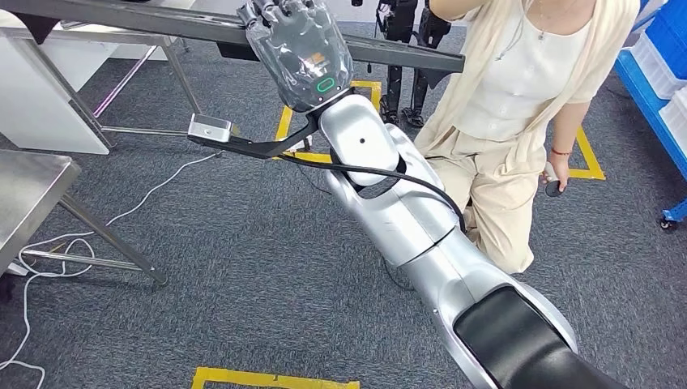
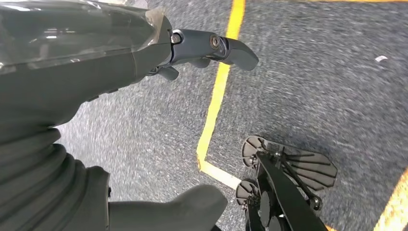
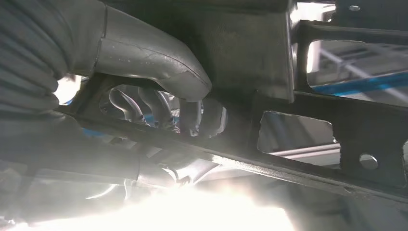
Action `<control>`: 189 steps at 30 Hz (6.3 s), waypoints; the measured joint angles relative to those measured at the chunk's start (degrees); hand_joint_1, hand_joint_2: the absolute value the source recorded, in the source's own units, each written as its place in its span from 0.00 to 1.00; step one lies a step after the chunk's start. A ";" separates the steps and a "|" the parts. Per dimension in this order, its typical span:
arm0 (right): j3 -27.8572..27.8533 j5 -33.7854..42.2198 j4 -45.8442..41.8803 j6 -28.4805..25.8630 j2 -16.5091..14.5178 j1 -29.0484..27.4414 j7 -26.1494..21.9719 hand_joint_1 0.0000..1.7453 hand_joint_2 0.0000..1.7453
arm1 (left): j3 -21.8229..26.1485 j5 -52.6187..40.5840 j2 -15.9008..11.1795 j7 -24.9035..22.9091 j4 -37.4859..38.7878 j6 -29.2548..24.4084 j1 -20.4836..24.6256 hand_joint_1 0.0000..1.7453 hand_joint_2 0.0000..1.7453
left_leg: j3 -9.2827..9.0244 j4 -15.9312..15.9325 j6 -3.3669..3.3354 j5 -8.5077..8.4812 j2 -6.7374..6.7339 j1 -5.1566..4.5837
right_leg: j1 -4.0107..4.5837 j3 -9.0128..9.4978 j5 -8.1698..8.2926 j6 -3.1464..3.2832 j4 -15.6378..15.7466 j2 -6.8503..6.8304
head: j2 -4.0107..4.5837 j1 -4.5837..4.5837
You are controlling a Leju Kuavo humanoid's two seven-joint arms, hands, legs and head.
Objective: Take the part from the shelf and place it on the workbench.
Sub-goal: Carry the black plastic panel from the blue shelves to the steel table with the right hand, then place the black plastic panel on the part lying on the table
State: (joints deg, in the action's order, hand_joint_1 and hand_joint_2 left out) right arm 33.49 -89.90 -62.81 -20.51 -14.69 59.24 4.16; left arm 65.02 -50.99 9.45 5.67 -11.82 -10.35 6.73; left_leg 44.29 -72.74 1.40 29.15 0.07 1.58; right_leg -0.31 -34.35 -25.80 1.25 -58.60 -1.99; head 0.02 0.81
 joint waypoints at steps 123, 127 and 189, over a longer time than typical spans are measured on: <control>3.18 0.04 12.88 -3.40 -3.23 1.34 -4.40 1.00 1.00 | 5.35 1.48 -0.70 -0.76 0.04 -1.79 0.04 0.00 1.00 | -1.80 2.58 -0.39 -1.75 -0.40 -0.24 | -0.38 0.79 -0.50 -0.18 0.10 -0.58 | 0.00 0.53; 3.34 0.04 12.87 -3.84 -3.17 1.56 -4.36 1.00 1.00 | 5.44 1.26 -0.77 -0.76 0.04 -2.25 0.27 0.00 1.00 | -7.67 13.74 -1.48 -5.32 -3.22 -1.01 | 0.40 1.08 -0.98 -0.84 0.09 -2.20 | 0.00 0.41; -6.06 10.58 2.90 -9.01 14.06 -17.65 -8.76 1.00 1.00 | 3.89 -3.40 -0.75 7.46 0.07 5.63 -0.72 0.00 1.00 | -8.39 14.78 -2.36 -5.37 1.35 -0.69 | -0.26 -0.05 0.29 -2.39 0.42 2.11 | 0.00 -0.05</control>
State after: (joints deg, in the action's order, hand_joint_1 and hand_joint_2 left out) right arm 27.43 -79.32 -59.90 -29.53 -0.63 41.59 -4.61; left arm 68.91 -54.39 8.70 13.13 -11.76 -4.72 6.01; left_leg 35.90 -57.96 -0.97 23.78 1.43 0.89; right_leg -0.57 -34.40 -25.51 -1.14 -58.18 0.12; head 0.02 0.76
